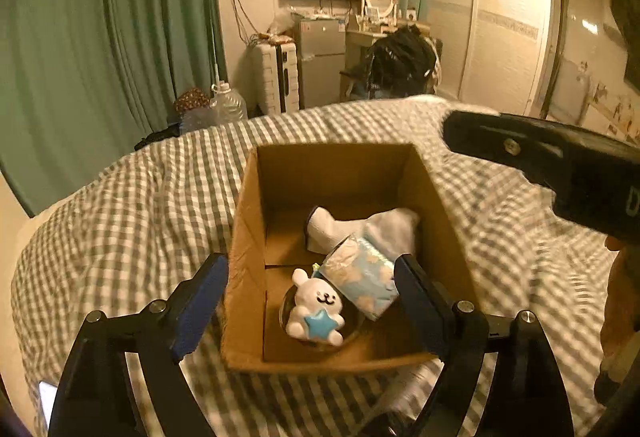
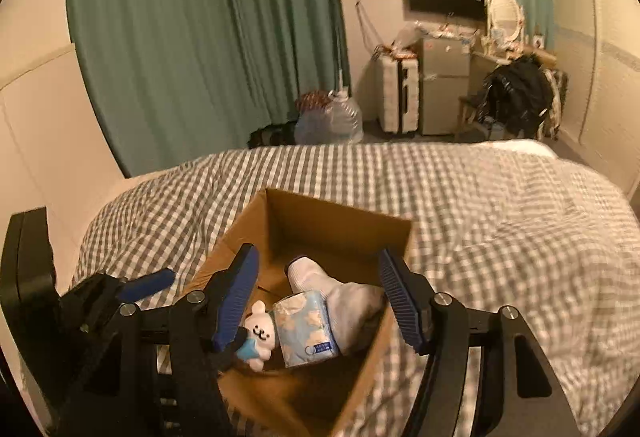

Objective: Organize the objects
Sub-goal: 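Carry the toy and tissue pack into the box and open both tools, then grasp the white bottle with the left tool while the right moves toward the earbuds case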

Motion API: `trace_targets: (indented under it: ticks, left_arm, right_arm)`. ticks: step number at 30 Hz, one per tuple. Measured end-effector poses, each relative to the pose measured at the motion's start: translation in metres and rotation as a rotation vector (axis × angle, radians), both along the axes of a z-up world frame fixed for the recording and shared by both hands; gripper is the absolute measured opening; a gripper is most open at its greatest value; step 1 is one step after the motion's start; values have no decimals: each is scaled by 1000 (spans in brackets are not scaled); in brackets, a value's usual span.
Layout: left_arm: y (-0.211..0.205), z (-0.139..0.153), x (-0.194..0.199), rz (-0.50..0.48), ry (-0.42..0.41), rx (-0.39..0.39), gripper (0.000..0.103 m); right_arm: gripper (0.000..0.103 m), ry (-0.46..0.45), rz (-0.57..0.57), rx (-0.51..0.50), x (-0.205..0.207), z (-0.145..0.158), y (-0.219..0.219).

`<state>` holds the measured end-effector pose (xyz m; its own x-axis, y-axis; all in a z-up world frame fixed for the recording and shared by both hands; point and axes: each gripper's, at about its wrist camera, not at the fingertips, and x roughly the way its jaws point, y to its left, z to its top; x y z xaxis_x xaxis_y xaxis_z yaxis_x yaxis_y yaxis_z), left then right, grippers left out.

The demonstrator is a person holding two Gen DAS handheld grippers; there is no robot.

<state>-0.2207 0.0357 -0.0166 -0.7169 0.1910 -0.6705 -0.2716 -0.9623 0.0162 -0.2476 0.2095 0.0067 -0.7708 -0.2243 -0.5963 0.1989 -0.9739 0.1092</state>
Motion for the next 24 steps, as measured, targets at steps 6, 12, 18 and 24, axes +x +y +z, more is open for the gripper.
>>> trace_targets:
  ticks: [6, 12, 18, 24]
  left_arm:
    - [-14, 62, 57, 42, 101, -55, 95]
    - [-21, 101, 115, 43, 167, -106, 98]
    - [-35, 105, 157, 55, 162, -83, 99]
    - [-45, 58, 182, 98, 103, -82, 99]
  right_arm:
    - [77, 115, -20, 76, 67, 71, 3]
    - [86, 208, 19, 74, 147, 134, -2]
    - [90, 236, 93, 125, 215, 146, -21]
    - [90, 138, 140, 186, 250, 90, -36]
